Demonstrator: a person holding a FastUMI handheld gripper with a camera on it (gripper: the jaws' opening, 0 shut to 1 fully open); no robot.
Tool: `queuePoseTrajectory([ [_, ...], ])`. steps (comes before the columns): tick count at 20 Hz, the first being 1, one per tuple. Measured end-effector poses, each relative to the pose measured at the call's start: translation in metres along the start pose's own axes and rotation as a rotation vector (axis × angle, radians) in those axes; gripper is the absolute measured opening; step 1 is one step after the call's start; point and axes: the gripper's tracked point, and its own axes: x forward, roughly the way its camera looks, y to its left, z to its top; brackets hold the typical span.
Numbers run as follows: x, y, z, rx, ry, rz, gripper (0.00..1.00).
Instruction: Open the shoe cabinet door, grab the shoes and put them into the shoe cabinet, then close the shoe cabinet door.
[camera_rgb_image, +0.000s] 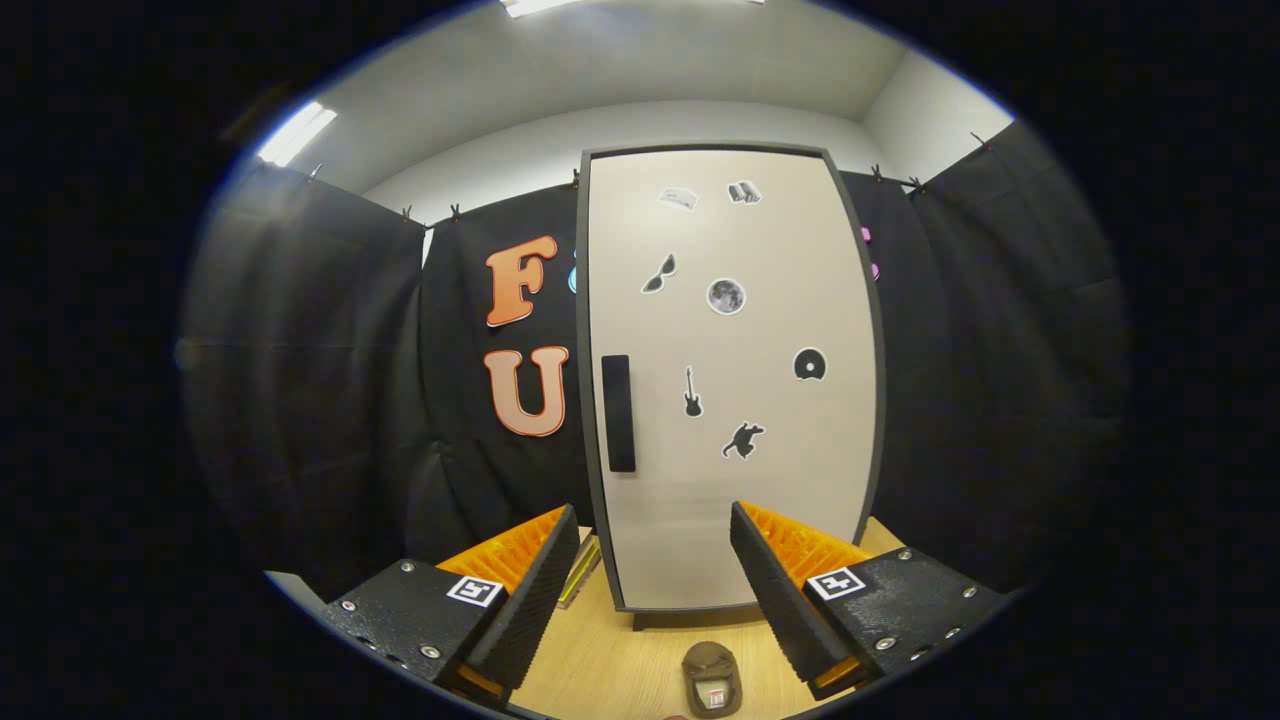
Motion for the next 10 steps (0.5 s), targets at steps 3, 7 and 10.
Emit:
queuePoseTrajectory([
  [3,0.040,0.010,-0.001,-0.011,0.016,0.034,0.95],
  [7,0.089,0.027,0.009,-0.004,0.005,0.081,0.95],
  [10,0.121,0.036,0.018,0.000,-0.007,0.104,0.95],
])
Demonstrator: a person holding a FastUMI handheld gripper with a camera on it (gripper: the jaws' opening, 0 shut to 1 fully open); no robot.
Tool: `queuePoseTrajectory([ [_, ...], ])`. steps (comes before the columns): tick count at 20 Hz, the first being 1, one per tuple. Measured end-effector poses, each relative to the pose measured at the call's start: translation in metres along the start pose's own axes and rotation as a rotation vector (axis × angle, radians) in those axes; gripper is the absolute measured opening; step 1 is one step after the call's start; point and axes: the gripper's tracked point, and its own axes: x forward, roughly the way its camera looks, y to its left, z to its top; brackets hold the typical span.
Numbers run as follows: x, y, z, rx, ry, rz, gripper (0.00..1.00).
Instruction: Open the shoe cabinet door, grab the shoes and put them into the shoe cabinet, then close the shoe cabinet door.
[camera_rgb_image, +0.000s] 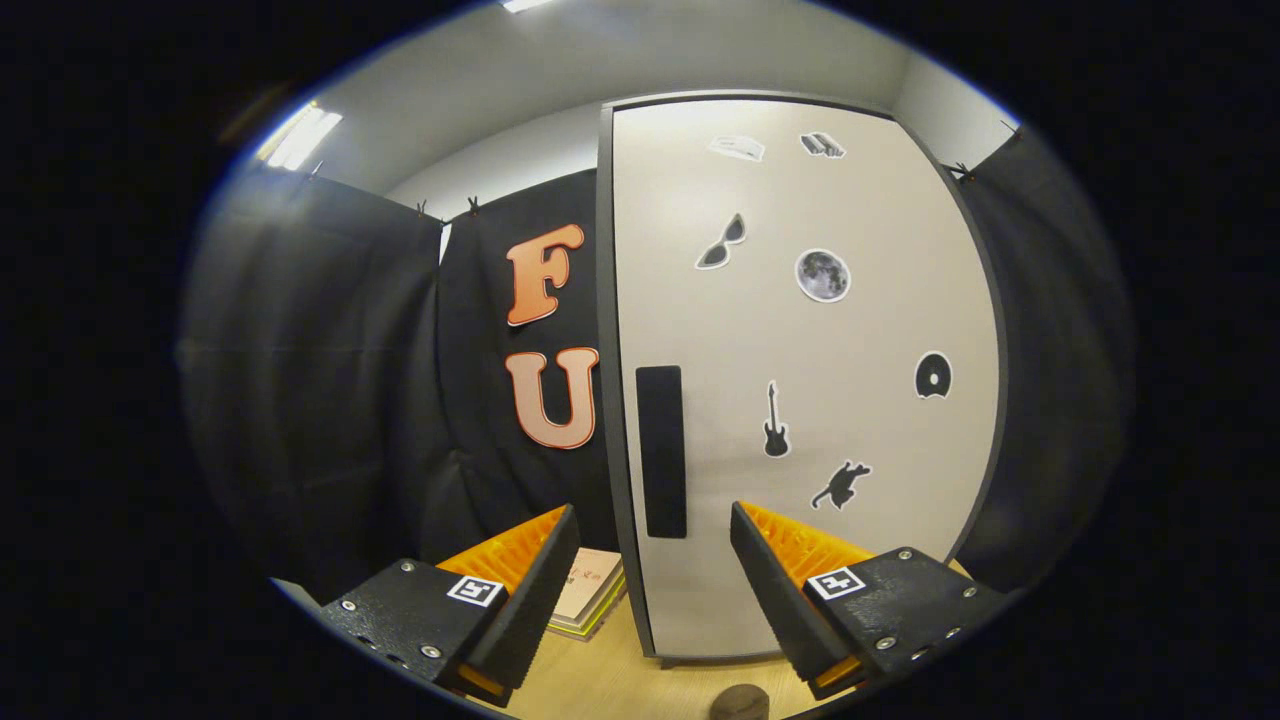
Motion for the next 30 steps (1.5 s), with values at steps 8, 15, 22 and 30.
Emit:
queuePoseTrajectory([
  [8,0.059,0.005,0.010,0.024,0.001,0.045,0.95],
  [15,0.077,-0.003,0.012,0.023,0.020,0.016,0.56],
  [22,0.077,-0.007,0.007,0.022,0.053,0.000,0.36],
  [30,0.061,-0.010,0.009,0.004,0.077,-0.049,0.30],
])
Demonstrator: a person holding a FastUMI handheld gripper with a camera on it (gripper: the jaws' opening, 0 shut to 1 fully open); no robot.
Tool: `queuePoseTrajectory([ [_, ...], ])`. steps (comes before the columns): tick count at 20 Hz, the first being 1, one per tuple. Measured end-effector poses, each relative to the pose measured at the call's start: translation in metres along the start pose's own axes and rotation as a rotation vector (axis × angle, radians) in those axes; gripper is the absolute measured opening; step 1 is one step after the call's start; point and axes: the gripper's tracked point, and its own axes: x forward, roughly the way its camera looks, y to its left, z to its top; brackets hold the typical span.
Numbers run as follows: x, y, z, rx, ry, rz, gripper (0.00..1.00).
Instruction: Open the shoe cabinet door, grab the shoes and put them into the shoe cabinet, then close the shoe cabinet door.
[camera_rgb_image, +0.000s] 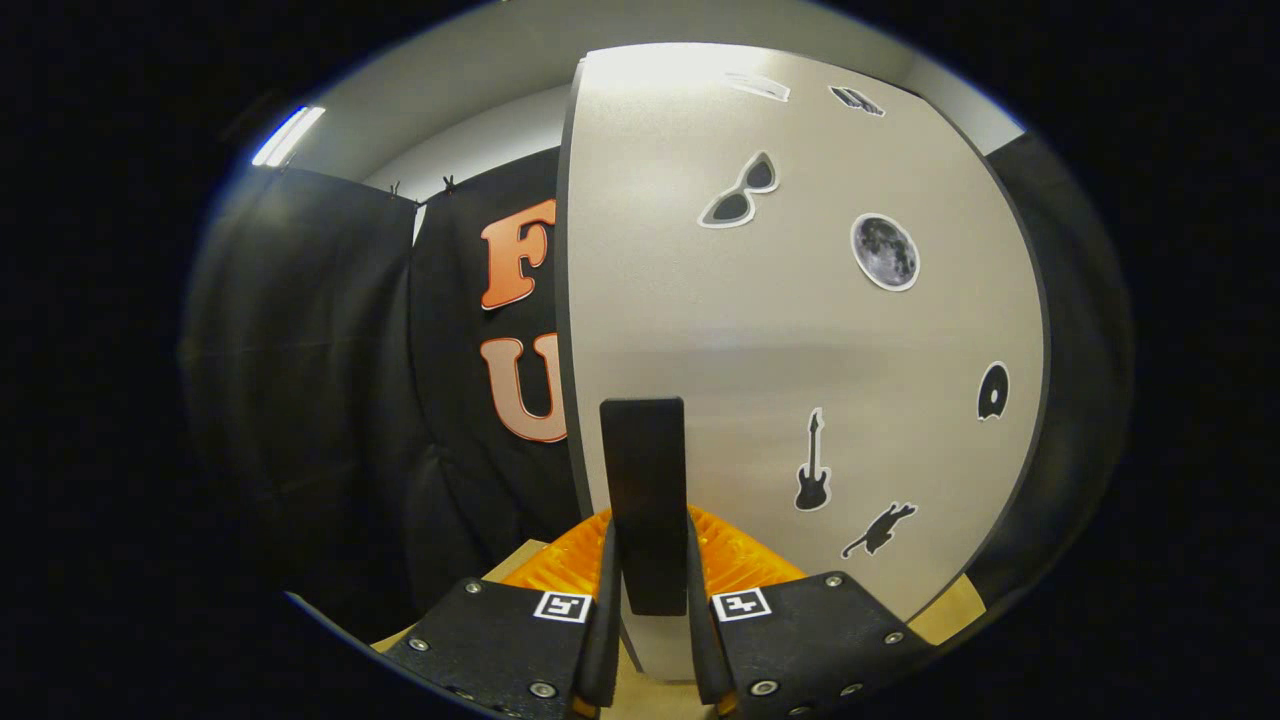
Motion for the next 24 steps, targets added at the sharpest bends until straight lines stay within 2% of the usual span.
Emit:
queuePoseTrajectory([
  [11,-0.044,-0.013,0.002,-0.013,0.000,-0.044,0.30],
  [17,-0.050,-0.019,0.001,0.004,0.009,-0.085,0.28],
  [24,-0.068,-0.028,0.000,0.032,0.013,-0.088,0.25],
])
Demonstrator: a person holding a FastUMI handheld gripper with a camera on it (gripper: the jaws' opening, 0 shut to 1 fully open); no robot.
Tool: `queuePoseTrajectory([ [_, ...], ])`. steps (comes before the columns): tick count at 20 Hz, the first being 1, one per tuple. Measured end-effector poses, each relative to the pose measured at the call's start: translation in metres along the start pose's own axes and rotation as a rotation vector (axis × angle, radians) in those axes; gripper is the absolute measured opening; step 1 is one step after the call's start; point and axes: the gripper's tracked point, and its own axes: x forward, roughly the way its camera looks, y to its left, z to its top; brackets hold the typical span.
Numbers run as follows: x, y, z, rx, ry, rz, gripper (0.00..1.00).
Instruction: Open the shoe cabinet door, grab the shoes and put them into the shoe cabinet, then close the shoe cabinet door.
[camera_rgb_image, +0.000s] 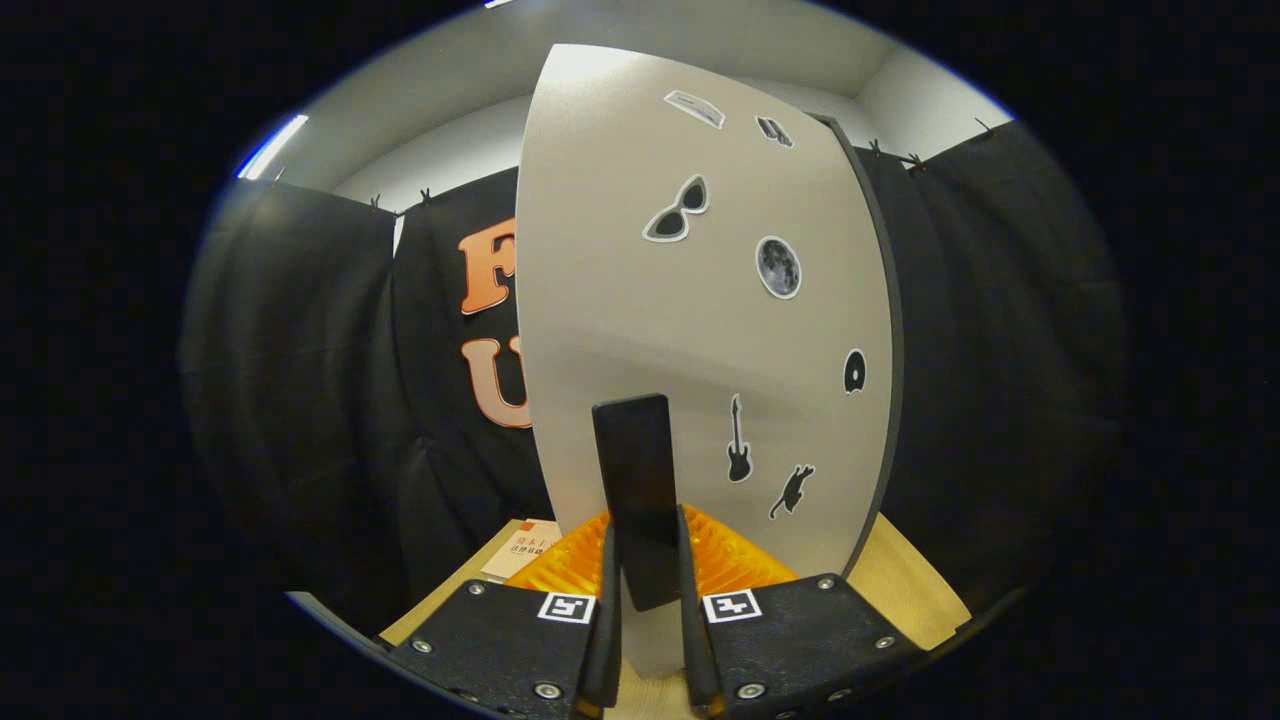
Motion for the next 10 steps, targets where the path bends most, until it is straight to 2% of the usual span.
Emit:
queuePoseTrajectory([
  [10,-0.031,-0.037,0.000,-0.022,-0.011,-0.107,0.24],
])
